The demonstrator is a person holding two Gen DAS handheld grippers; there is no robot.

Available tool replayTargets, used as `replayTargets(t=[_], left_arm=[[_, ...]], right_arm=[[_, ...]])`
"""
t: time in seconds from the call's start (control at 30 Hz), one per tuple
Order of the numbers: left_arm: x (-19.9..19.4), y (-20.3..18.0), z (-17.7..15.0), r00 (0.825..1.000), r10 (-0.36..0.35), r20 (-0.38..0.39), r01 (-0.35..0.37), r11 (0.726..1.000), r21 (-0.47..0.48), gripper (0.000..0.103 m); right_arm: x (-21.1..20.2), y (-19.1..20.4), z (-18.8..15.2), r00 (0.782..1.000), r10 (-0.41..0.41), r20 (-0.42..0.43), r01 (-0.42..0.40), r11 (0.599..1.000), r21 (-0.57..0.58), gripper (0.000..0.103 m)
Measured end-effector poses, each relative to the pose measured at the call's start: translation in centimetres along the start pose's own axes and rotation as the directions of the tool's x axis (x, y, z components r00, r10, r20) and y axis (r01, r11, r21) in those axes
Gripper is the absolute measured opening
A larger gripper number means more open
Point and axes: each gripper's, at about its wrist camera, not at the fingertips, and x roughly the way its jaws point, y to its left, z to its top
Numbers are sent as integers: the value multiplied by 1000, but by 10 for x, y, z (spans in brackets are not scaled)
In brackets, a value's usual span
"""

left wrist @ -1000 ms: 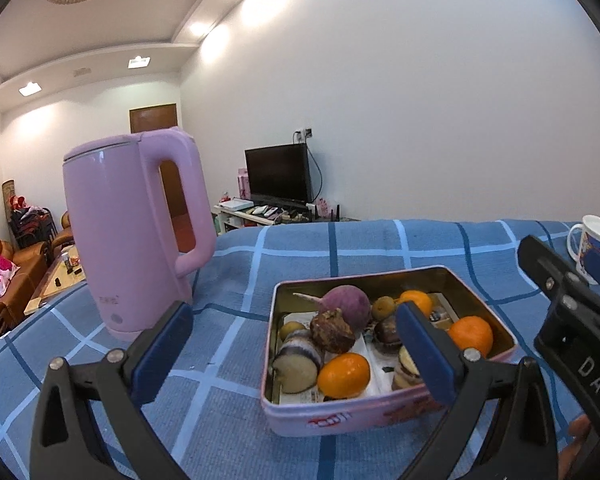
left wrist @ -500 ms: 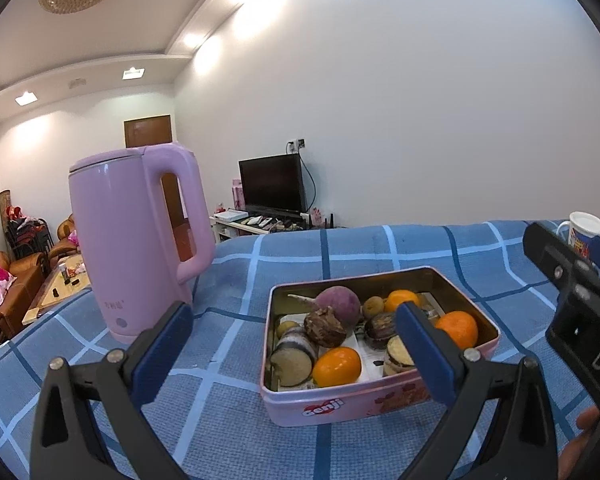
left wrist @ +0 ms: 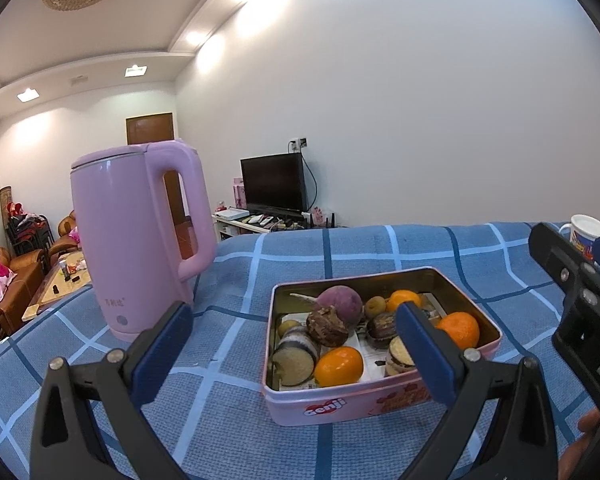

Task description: Organize fruits

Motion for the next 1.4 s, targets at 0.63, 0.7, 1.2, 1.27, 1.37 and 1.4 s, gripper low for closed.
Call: replayTargets(t=[0.63, 0.7, 1.2, 1.27, 1.37, 1.4], left_arm=[[5, 5, -1, 1000, 22, -17, -22, 1000, -14, 103], [5, 5, -1, 999, 28, -17, -28, 1000, -10, 103], [1, 1, -1, 1000, -18, -2, 18, 1000, 2, 103], [0, 1, -1, 1000, -15, 4, 15, 1000, 1, 103], [1, 3, -1, 1000, -4, 4, 4, 1000, -9, 103], [1, 3, -1, 1000, -3, 2, 3, 1000, -12, 103]], right_arm=[[0, 0, 0, 1000, 0, 0, 0, 1000, -1, 86], [0, 0, 0, 1000, 0, 1, 0, 1000, -1, 86], [0, -2, 0, 1000, -3, -2, 3, 1000, 0, 86], [0, -2, 0, 1000, -4, -3, 4, 1000, 0, 87], [0, -2, 0, 1000, -5, -6, 5, 1000, 1, 86], [0, -2, 0, 1000, -6, -8, 6, 1000, 0, 86]])
